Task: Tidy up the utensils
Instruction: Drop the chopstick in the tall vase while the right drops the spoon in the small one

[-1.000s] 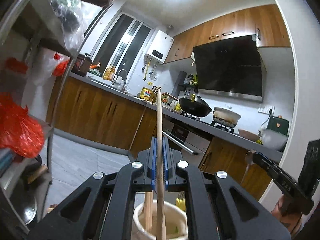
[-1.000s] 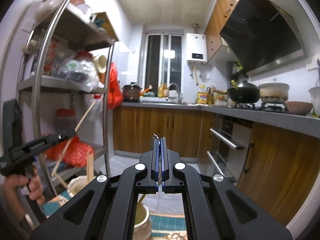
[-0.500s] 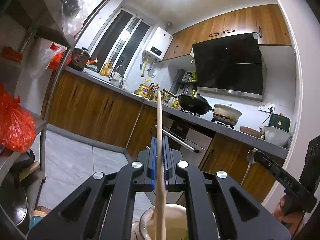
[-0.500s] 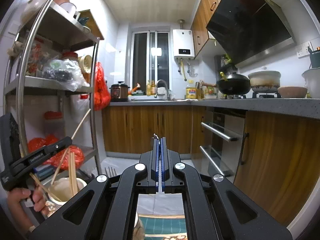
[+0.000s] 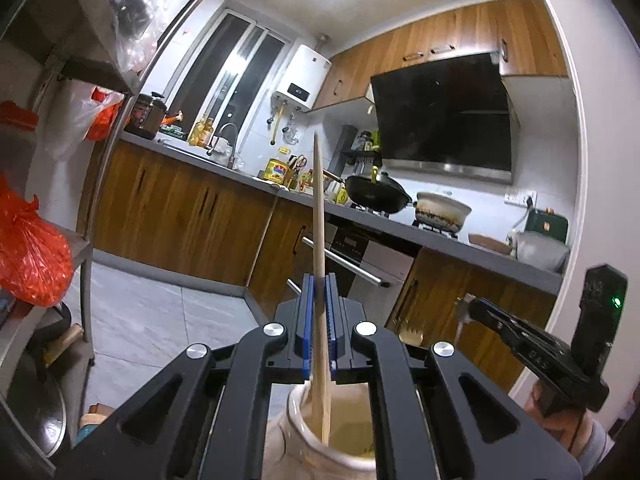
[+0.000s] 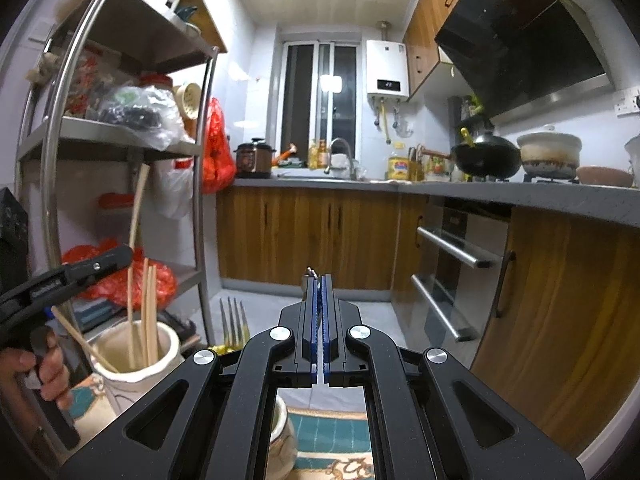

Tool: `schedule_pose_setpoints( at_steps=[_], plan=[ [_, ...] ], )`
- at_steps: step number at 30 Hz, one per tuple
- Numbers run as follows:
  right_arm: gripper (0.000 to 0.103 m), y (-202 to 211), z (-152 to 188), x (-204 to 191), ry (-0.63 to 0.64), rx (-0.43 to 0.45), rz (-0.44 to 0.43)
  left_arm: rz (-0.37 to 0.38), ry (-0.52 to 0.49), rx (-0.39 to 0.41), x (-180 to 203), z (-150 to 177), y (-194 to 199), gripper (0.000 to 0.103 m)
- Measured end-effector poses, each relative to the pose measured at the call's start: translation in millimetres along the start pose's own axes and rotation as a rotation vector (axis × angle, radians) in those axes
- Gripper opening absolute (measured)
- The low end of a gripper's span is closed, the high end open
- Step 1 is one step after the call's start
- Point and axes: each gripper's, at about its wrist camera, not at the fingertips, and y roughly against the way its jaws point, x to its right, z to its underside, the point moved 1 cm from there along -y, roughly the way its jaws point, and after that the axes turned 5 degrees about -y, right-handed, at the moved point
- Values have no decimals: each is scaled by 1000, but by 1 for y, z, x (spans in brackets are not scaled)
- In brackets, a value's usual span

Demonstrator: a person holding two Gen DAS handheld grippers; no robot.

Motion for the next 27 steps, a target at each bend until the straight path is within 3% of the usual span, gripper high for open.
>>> schedule_pose_setpoints(
  at_steps=[6,13,15,17,21,22,23,26,27],
  plan=[
    [3,-6,10,-5,20,-52,-14,-9,-56,-12,11,3,13,5],
    [3,-15,20,-11,44,-109,-6,-20,-54,-11,8,3,15,6],
    [10,-16,22,-12,53,-115,-1,-24,-54,-12,9,2,15,7],
    [27,-15,23,-13,58,-114,-3,-34,-57,-17,9,1,14,7],
    [32,-6,18,-15,69,-81,-4,-56,-54,-22,10,-5,13,7],
    [38,-4,17,-16,68,-75,-6,-60,-49,-22,10,-8,13,7],
    [44,0,15,-16,66,-67,-7,-67,-49,-22,11,-11,14,14],
    [61,11,10,-15,55,-45,-19,-94,-76,-21,17,-19,21,57],
    [66,14,9,-14,52,-41,-24,-100,-88,-21,20,-22,24,62]
  ],
)
